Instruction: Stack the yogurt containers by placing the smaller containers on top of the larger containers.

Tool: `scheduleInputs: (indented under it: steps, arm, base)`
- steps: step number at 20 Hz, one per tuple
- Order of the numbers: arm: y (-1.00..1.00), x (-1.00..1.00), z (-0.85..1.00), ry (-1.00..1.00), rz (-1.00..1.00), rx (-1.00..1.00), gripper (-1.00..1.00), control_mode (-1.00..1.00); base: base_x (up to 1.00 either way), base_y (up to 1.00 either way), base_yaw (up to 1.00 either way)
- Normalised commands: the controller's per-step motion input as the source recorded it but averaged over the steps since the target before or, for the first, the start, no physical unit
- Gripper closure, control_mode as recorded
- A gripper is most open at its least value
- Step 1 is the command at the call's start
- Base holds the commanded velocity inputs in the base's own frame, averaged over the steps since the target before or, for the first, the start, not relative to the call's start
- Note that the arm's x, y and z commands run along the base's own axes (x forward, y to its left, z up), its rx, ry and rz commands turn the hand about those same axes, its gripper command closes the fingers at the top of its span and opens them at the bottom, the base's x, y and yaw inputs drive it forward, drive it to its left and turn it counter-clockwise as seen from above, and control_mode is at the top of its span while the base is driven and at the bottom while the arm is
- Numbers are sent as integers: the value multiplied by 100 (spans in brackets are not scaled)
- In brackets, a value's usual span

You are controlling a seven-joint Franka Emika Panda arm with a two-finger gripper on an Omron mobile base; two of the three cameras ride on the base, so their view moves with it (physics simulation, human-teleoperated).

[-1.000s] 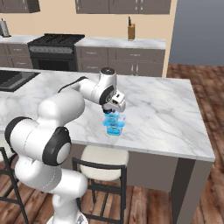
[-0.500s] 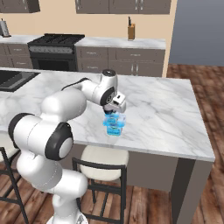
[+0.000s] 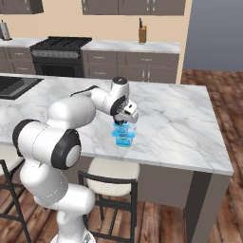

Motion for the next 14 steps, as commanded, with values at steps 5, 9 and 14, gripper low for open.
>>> scheduleInputs:
  steps: [5, 9, 14]
  arm:
    - [-2, 10, -7, 1, 0, 0, 100, -100]
    - [0, 11, -4, 2, 0, 0, 100, -100]
    - [0, 10, -5, 2, 0, 0, 100, -100]
  base:
    - [0, 0, 0]
    - [0, 0, 0]
    - [0, 0, 0]
